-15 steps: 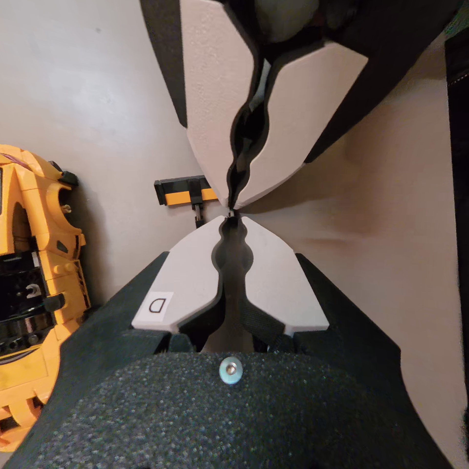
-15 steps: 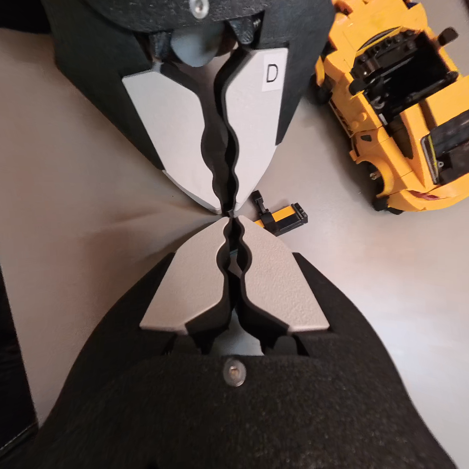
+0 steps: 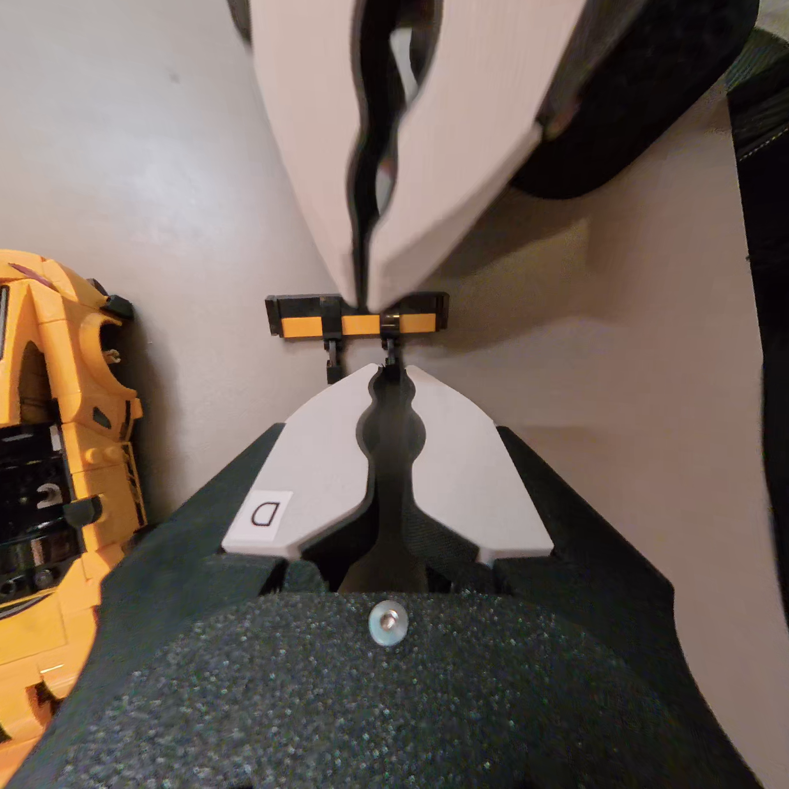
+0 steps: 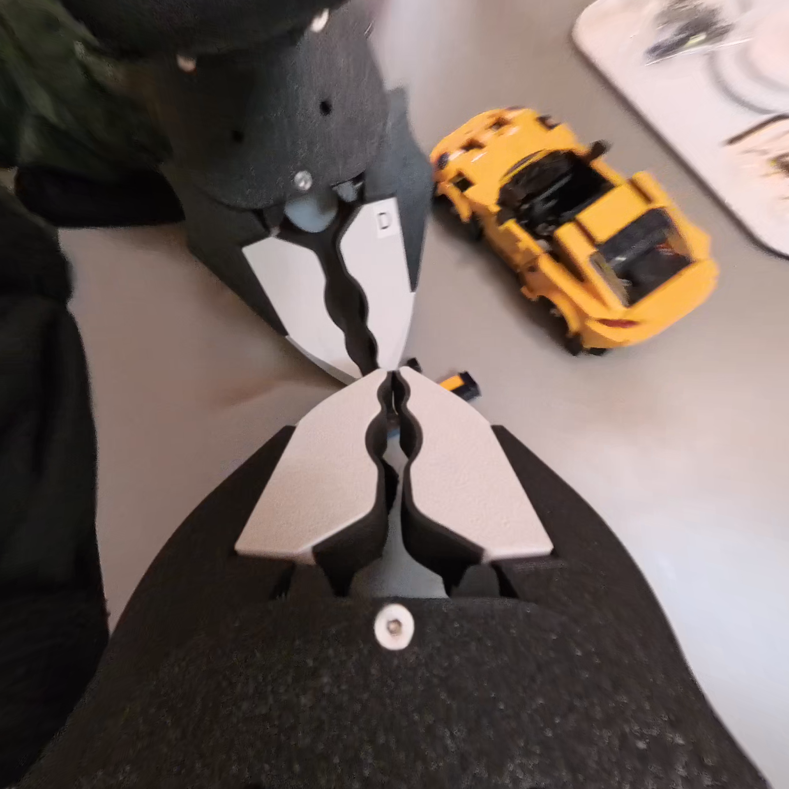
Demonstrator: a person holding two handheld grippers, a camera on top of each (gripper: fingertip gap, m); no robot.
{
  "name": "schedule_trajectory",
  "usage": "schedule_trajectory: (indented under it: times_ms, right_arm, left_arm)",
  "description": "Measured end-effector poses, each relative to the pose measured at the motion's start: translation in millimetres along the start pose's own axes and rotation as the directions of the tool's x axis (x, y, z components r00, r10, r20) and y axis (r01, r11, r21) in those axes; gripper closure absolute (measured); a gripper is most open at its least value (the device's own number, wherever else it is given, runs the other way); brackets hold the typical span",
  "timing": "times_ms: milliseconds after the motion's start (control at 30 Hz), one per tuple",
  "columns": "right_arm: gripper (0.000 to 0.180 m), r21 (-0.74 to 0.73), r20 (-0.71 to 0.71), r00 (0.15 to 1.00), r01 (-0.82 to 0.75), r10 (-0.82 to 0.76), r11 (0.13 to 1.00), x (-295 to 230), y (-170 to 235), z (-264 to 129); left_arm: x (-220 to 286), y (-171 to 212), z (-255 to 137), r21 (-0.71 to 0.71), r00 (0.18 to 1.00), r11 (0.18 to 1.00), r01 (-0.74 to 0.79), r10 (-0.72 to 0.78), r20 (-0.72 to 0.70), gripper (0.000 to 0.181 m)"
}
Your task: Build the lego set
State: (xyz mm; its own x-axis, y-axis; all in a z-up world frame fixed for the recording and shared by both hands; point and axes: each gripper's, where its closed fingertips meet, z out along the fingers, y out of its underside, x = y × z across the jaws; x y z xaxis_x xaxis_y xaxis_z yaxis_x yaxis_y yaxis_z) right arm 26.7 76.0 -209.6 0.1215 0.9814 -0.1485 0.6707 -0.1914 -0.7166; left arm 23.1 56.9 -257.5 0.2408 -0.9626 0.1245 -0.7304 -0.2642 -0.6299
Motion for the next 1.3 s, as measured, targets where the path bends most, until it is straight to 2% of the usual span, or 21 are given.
schedule_trajectory:
  times_ms: [133,167,233,400,500,633,767,967,1133,1233,1300]
  right_arm:
    - [0.18,-0.006,-0.123,0.992,0.028,-0.029,1.0,1,20,-14]
    - [0.154,-0.016,-0.13,0.991,0.029,-0.031,0.999,-4,26,-14]
    - [0.147,-0.04,-0.161,0.986,0.037,-0.043,0.999,-9,38,-13]
    - [0.143,-0.024,-0.263,0.964,0.033,-0.038,0.999,-17,46,-8]
    - [0.143,-0.023,-0.365,0.93,0.034,-0.04,0.999,-11,47,-10]
    - [0.138,-0.04,-0.39,0.916,-0.119,0.095,0.992,-17,49,-1]
    - [0.136,-0.067,-0.449,0.885,-0.172,0.125,0.983,-17,50,9]
    - [0.152,-0.137,-0.378,0.92,-0.167,0.105,0.976,-12,49,18]
    - [0.161,-0.146,-0.248,0.968,-0.078,0.04,0.986,1,44,19]
    - [0.161,-0.094,-0.14,0.99,0.0,-0.013,0.996,2,35,17]
    - [0.162,-0.034,-0.059,0.998,-0.031,0.029,0.999,0,27,14]
  left_arm:
    - [0,-1,0,0.005,1.0,1.0,0.013,-0.013,0.007,0.175]
    - [-1,0,-1,0.005,1.0,1.0,0.013,-0.013,0.011,0.175]
    - [0,-3,-3,0.026,0.999,0.999,0.033,-0.033,0.0,0.171]
    - [7,-10,-14,0.089,0.997,0.993,0.076,-0.075,-0.013,0.155]
    - [7,-12,-26,0.14,0.997,0.988,0.07,-0.071,0.007,0.155]
    - [-10,1,-31,0.155,0.989,0.98,0.122,-0.133,0.064,0.15]
    - [-17,5,-39,0.176,0.979,0.974,0.144,-0.166,0.117,0.149]
    - [-21,7,-61,0.241,0.96,0.96,0.139,-0.19,0.206,0.154]
    - [-22,13,-64,0.286,0.952,0.943,0.171,-0.233,0.199,0.156]
    - [-24,15,-63,0.303,0.95,0.933,0.194,-0.256,0.18,0.156]
    - [-23,14,-63,0.316,0.951,0.929,0.194,-0.257,0.172,0.156]
